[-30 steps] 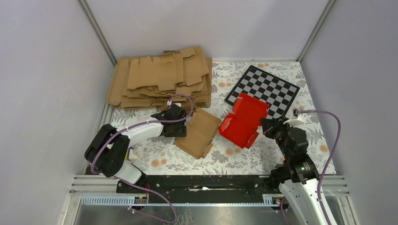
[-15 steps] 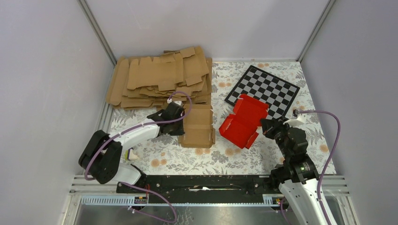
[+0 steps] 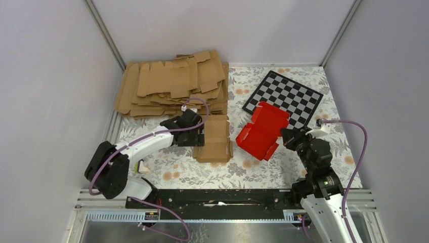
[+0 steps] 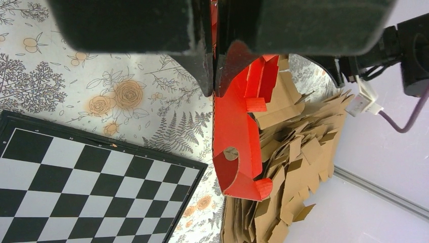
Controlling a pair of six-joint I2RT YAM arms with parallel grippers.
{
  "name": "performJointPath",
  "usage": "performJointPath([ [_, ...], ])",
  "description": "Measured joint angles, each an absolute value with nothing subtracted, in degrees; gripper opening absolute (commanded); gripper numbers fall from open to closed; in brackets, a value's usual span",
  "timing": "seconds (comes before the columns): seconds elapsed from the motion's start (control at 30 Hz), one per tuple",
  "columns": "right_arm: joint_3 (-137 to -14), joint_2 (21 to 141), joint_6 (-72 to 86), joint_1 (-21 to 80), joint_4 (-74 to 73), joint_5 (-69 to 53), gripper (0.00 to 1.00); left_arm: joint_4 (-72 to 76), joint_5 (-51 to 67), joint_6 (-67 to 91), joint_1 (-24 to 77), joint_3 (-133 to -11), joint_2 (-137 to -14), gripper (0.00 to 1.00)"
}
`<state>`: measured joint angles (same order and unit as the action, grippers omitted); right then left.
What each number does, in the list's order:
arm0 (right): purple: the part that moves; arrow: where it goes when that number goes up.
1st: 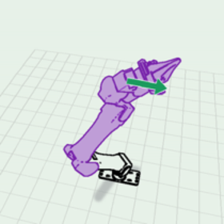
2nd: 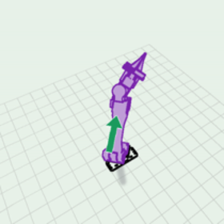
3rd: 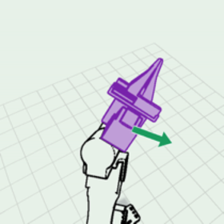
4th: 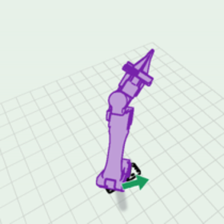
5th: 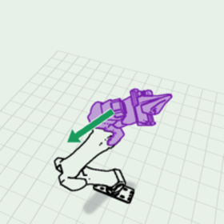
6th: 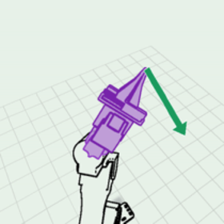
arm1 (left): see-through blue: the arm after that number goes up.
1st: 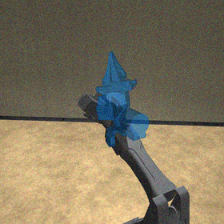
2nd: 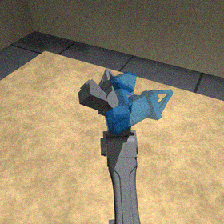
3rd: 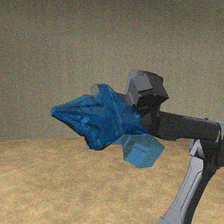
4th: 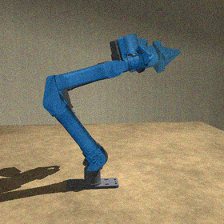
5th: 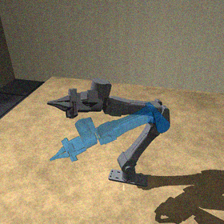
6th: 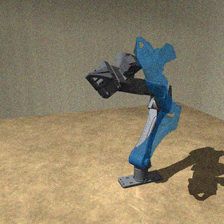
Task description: Fold the paper box
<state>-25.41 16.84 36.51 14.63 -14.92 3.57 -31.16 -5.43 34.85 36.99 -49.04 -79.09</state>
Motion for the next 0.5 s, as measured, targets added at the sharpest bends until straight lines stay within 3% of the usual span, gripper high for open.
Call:
performJointPath([
  [0.17, -25.4, 16.8, 36.5, 14.6, -14.9, 3.6, 0.01, -31.6, -7.8, 35.9, 39.2, -49.1, -84.0, 0.63],
  [0.3, -25.3, 16.6, 36.5, 14.6, -14.9, 3.6, 0.01, -31.1, -8.8, 36.4, 39.6, -49.0, -86.6, 0.37],
  [0.5, -25.2, 16.3, 36.5, 14.6, -14.9, 3.6, 0.02, -30.4, -11.7, 37.0, 39.6, -47.9, -87.3, 0.13],
])
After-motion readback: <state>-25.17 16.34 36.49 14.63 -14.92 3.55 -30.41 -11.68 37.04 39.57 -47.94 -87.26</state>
